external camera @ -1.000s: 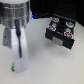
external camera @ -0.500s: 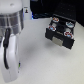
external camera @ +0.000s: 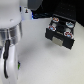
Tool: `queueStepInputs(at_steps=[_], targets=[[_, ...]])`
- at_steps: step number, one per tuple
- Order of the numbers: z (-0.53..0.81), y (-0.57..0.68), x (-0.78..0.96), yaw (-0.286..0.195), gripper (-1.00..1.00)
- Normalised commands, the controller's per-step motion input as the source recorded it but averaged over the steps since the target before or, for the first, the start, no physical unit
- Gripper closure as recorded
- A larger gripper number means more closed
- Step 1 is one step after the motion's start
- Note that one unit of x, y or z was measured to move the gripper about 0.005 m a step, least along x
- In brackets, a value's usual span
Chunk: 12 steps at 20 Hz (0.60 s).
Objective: Open the kcup holder, insert the kcup into the holder, and close the kcup holder
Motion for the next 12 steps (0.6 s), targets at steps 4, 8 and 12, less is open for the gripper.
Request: queueStepInputs(at_steps=[4, 8, 12], targets=[[-0.13, -0.22, 0.15, -0.144, -1.00], [-0.01, -0.11, 0.19, -0.107, 1.00], [0.20, 0.01, 0.09, -0.053, 1.00]])
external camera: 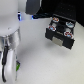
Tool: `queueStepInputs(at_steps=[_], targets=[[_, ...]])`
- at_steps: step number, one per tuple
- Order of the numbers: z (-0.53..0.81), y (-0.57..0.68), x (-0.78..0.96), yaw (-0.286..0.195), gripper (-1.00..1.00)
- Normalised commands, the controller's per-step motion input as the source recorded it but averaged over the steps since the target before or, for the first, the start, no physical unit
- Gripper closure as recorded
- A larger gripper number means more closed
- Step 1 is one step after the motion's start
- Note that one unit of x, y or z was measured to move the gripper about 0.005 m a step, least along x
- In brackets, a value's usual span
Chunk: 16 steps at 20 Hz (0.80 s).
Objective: Open the kcup holder, insert the kcup into the holder, and close the kcup holder
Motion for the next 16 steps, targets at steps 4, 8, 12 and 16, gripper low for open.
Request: queueStepInputs(at_steps=[4, 8, 12, 16], targets=[[0.44, 0.12, 0.07, -0.031, 1.00], [0.39, 0.11, 0.05, -0.044, 1.00], [0.79, 0.34, 0.06, -0.018, 1.00], [0.88, 0.47, 0.03, 0.007, 1.00]])
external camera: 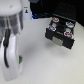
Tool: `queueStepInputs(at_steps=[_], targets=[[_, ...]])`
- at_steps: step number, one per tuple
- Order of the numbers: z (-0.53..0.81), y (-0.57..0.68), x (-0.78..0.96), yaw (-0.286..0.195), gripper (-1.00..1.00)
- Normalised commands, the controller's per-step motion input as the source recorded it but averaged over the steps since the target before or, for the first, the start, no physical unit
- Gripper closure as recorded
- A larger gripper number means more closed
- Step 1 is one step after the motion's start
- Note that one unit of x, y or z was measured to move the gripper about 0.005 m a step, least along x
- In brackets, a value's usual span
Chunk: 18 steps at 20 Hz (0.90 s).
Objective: Open the kcup holder, insert the kcup into the holder, and close the kcup holder
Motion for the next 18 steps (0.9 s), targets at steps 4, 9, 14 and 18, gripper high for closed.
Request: queueStepInputs(at_steps=[4, 9, 14, 18], targets=[[0.80, 0.55, 0.03, 0.031, 1.00], [0.72, 0.62, 0.02, 0.031, 1.00], [0.59, 0.65, 0.02, 0.026, 1.00], [0.55, 0.66, 0.01, 0.023, 1.00]])
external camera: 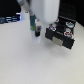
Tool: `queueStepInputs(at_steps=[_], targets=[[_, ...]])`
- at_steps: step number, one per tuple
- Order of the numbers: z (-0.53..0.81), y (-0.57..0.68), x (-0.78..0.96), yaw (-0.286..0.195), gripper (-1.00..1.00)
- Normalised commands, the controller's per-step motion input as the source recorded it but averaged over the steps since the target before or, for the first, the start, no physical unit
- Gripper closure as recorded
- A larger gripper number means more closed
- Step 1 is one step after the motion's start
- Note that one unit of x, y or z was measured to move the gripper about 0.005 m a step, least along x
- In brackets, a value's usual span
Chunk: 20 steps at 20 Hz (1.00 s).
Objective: Open the kcup holder, insert the kcup into the holder, and close the kcup holder
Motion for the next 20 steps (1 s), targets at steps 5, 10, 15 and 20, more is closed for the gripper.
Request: queueStepInputs(at_steps=[5, 10, 15, 20], targets=[[0.46, 0.65, -0.02, 0.027, 1.00], [0.35, 0.66, 0.00, 0.018, 1.00], [0.23, 0.66, -0.02, 0.030, 1.00], [0.05, 0.63, -0.06, 0.032, 1.00]])
